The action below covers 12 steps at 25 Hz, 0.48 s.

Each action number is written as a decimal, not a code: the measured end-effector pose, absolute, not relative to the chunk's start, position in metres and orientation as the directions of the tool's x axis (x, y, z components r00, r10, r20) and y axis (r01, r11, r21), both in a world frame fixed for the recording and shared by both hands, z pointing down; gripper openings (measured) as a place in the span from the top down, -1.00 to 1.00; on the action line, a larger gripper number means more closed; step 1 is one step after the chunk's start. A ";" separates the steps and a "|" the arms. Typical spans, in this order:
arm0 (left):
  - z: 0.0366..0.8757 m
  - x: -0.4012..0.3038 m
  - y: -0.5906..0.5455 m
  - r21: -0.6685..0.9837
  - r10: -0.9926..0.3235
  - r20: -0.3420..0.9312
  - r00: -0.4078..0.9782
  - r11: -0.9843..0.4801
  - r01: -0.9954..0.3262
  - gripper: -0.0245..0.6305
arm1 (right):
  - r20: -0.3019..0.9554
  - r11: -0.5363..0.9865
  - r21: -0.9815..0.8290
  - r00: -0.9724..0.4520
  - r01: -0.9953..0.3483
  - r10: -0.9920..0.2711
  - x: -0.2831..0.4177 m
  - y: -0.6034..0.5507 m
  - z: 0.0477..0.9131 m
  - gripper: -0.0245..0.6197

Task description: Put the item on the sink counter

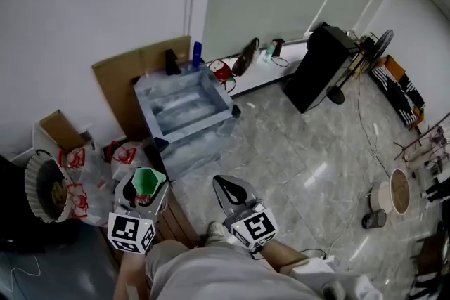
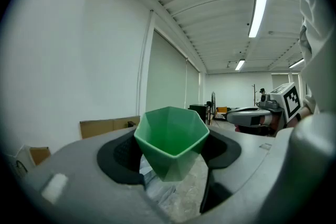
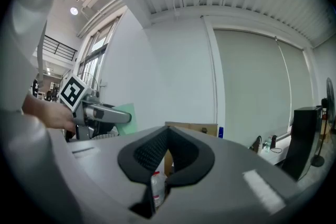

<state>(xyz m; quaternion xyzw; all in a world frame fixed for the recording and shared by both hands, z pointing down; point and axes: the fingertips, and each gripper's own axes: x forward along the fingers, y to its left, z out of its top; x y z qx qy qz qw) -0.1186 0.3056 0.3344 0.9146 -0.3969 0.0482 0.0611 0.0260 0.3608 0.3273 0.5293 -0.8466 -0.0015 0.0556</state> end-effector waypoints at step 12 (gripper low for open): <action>0.341 -0.092 0.261 0.068 -0.746 0.169 0.644 -0.643 -0.763 -0.04 | 0.105 0.473 0.068 -0.466 -0.878 -0.879 0.058 0.322 0.332 0.91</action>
